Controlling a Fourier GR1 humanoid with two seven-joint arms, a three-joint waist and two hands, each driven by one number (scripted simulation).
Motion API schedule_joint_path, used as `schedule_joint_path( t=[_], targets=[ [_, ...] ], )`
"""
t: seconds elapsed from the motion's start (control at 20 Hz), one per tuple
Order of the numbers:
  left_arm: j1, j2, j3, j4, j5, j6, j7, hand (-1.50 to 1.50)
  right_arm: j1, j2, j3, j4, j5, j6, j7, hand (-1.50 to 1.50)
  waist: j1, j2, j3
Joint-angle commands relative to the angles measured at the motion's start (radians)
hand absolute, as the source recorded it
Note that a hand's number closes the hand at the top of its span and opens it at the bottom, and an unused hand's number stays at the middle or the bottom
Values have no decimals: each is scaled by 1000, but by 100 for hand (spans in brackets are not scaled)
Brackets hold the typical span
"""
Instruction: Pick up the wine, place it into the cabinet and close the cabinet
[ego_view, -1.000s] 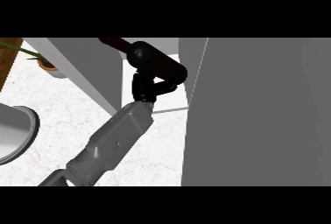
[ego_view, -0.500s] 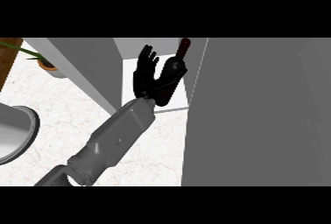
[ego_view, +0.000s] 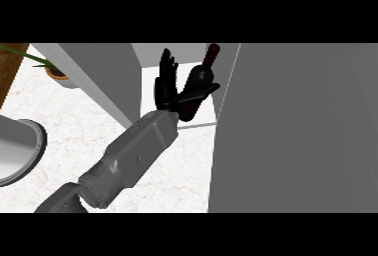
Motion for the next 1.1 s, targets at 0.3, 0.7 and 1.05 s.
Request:
schedule_joint_path(
  t=[0.3, 0.7, 1.05],
  targets=[
    [11, 0, -65, -63, 19, 39, -71, -150, 27, -16, -18, -13, -23, 15, 2, -150, 16, -6, 0],
    [4, 0, -78, -104, 62, 7, -91, -150, -48, -12, -4, 10, 8, -27, 67, -150, 45, -11, 0],
    [72, 0, -134, -152, 57, -37, -141, -150, 10, -4, -6, -39, -3, -33, 63, -150, 71, -20, 0]
  ],
)
